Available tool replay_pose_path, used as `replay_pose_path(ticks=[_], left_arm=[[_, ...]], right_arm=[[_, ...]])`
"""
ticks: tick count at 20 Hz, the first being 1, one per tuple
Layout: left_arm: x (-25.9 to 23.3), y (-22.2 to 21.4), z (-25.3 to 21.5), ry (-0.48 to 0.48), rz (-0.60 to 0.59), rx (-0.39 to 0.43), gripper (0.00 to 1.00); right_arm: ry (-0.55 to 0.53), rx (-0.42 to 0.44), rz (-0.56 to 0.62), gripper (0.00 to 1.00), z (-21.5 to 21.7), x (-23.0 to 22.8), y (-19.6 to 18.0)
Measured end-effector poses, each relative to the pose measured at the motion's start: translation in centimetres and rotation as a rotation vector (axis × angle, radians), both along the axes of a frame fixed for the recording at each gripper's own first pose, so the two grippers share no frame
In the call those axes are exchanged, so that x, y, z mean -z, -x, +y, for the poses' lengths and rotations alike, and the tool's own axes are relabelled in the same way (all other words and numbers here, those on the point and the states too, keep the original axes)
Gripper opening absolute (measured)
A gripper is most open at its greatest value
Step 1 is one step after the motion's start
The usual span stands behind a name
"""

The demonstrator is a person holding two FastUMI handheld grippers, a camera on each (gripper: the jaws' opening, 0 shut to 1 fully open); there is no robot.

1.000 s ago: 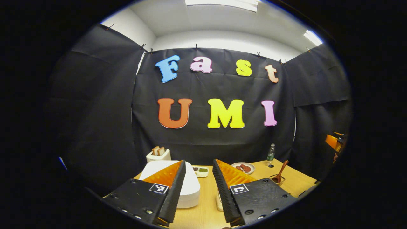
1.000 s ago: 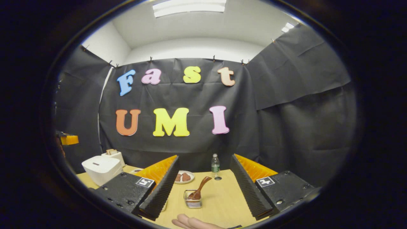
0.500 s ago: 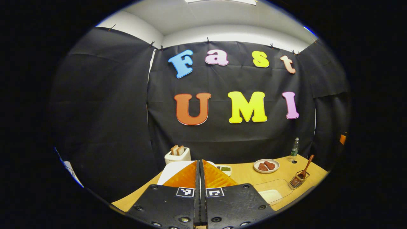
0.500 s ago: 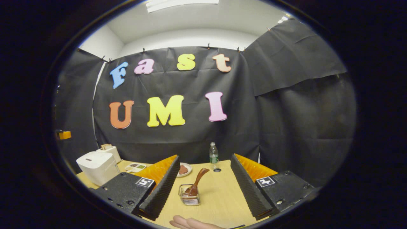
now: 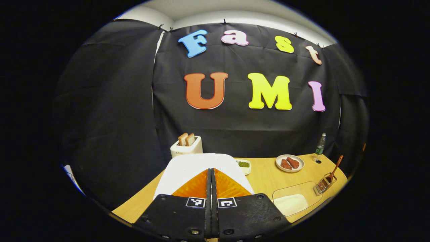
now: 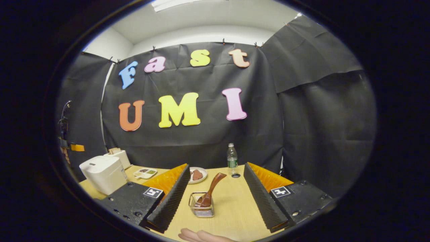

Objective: Close the left gripper, press the button to open the rice cooker; take a wooden spoon from the chopstick holder with the right hand, scoop a spoonful of rice and pour it into the rice cooker, then put the wooden spoon back into the chopstick holder.

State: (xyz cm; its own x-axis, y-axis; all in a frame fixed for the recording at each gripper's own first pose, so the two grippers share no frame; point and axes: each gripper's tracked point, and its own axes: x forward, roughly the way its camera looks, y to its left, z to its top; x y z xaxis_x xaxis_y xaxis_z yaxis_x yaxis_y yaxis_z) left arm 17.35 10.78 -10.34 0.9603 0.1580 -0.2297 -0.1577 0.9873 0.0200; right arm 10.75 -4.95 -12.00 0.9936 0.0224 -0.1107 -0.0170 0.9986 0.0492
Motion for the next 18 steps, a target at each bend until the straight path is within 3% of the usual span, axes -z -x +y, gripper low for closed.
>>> replay_pose_path(ticks=[4, 12, 18], left_arm=[[3.4, -1.4, 0.5, 0.003, 0.088, -0.001, 0.0], [6.7, -2.1, 1.4, 0.128, 0.172, -0.022, 0.0], [6.8, -1.4, 1.2, 0.087, 0.191, -0.046, 0.0]], right_arm=[[0.012, -0.02, -0.005, 0.98, 0.2, 0.2, -0.1], [0.055, -0.024, -0.021, 0.98, -0.1, 0.6, 0.0], [0.041, -0.028, -0.001, 1.0, 0.3, 1.7, -0.1]])
